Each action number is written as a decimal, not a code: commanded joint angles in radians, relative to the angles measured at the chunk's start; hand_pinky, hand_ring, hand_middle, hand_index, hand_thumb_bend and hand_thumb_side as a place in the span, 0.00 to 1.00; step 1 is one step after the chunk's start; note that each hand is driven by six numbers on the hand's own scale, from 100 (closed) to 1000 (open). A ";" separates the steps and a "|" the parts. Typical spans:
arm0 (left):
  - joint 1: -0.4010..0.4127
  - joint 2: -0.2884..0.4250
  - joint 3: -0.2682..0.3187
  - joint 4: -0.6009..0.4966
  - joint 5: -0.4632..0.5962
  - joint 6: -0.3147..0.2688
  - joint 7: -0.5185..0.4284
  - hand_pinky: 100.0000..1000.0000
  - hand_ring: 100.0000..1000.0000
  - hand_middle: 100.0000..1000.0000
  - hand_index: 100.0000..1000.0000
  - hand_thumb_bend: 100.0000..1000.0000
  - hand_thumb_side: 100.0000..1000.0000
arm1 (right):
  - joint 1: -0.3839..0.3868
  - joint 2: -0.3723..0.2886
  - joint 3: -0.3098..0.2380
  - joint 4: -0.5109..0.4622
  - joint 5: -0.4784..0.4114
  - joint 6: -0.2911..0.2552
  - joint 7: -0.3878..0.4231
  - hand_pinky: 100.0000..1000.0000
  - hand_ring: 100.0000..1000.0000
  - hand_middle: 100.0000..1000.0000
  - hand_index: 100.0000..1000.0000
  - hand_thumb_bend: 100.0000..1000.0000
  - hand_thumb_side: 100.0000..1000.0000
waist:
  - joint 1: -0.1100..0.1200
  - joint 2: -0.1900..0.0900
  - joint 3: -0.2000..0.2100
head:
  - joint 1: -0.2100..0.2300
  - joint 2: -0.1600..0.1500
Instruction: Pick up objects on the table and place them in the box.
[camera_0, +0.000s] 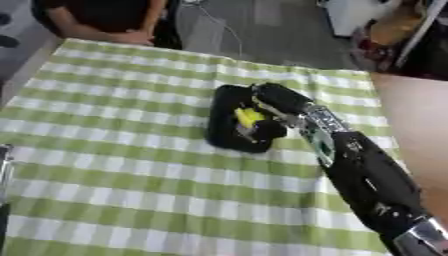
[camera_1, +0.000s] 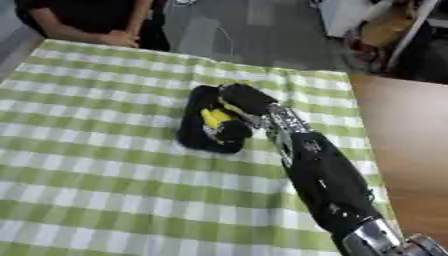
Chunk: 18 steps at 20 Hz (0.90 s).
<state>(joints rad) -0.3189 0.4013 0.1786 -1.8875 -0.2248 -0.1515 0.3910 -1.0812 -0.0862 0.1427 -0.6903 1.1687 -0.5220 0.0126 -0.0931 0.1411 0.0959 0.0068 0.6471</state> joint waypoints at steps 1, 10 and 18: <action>-0.014 0.010 -0.001 -0.019 0.004 -0.002 -0.003 0.47 0.59 0.75 0.85 0.22 0.82 | -0.042 0.004 -0.021 -0.020 0.011 0.015 -0.021 0.00 0.07 0.20 0.37 0.04 0.73 | 0.010 -0.013 0.004 | -0.014 -0.014; -0.049 -0.005 -0.017 -0.024 0.015 -0.009 -0.019 0.47 0.59 0.75 0.85 0.21 0.82 | -0.076 0.038 -0.064 -0.035 0.057 0.079 -0.059 0.00 0.07 0.20 0.37 0.05 0.74 | 0.006 -0.001 0.038 | -0.036 -0.039; -0.056 -0.004 -0.023 -0.025 0.018 -0.011 -0.026 0.47 0.59 0.75 0.85 0.21 0.82 | -0.070 0.037 -0.074 -0.019 0.070 0.088 -0.069 0.00 0.07 0.20 0.37 0.06 0.76 | 0.004 0.000 0.042 | -0.032 -0.036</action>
<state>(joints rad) -0.3582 0.3843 0.1584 -1.8932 -0.2087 -0.1600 0.3696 -1.1293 -0.0427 0.0766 -0.7014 1.2352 -0.4365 -0.0543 -0.0973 0.1545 0.1385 -0.0188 0.6210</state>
